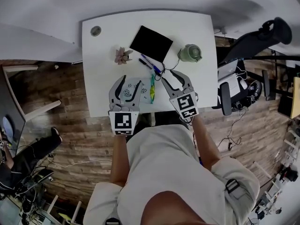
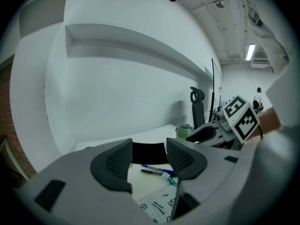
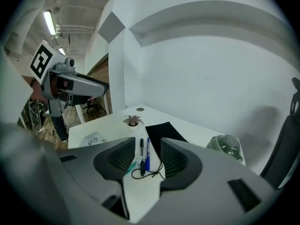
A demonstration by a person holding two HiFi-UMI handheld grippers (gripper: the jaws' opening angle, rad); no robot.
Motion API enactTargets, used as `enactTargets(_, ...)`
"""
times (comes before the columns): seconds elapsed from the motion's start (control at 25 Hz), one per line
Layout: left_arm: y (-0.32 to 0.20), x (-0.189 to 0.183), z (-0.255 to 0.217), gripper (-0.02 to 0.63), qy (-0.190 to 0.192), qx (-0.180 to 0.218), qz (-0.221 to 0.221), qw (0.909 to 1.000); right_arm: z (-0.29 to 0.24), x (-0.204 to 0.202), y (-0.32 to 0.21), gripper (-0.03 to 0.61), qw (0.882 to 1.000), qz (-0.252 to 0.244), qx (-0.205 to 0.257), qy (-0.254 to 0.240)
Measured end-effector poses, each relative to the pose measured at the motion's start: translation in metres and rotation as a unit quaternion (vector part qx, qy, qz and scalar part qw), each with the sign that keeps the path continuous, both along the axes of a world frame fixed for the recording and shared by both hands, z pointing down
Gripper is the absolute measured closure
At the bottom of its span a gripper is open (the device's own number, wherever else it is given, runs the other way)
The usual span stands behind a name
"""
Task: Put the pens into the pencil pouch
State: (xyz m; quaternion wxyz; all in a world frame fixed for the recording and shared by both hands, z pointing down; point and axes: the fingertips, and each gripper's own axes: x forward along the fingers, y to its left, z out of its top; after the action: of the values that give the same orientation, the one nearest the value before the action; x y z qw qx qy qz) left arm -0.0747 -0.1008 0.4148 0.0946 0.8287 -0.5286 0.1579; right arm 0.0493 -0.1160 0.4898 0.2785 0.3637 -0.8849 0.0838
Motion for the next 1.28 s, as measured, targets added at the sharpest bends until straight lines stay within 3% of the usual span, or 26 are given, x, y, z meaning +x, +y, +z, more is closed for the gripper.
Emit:
enactTargets(0.64,0.01,0.023,0.074,0.436,-0.015,-0.09,0.019,0.9957,0.089,-0.004,0.004,0.457,0.993,-0.054,-0.085,0.058)
enactTargets(1.28,0.019,0.036,0.106,0.454,-0.01,-0.131,0.024,0.9911,0.142,-0.012,0.003,0.491,0.982,-0.084,-0.14,0.091)
